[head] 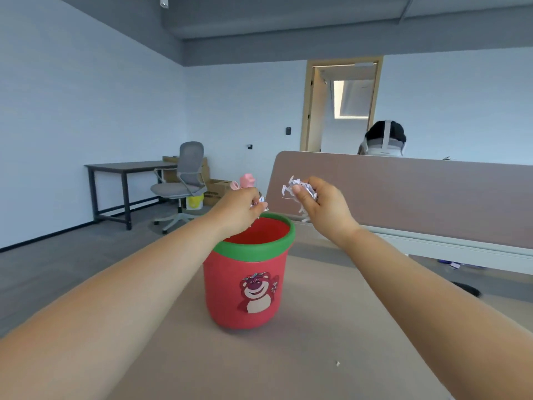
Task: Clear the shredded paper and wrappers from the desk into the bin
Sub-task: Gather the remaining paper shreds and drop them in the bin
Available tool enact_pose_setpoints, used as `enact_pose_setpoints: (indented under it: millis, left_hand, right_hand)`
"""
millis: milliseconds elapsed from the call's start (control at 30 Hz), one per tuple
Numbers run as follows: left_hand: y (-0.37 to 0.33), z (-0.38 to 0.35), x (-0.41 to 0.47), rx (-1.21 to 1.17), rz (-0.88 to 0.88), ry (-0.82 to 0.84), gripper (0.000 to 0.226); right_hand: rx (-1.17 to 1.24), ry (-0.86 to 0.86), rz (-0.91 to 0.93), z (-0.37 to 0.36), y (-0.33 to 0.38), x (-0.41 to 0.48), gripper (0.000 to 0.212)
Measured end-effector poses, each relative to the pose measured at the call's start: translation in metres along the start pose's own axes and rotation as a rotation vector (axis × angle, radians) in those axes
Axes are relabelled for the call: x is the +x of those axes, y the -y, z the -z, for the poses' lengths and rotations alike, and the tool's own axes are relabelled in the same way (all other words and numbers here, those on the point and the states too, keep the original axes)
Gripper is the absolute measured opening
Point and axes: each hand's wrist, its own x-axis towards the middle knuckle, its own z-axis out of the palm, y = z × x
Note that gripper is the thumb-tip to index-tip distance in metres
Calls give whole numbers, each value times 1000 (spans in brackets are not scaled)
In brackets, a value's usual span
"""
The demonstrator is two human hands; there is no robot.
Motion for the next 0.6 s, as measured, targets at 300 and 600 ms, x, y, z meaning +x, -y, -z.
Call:
enact_pose_setpoints:
  millis: [300,600]
  left_hand:
    - [13,2,10,10,-11,221,44]
    - [26,5,7,226,-46,7,47]
  right_hand:
    - [33,-32,29,-25,-5,13,40]
    - [46,-5,48,-38,-5,23,35]
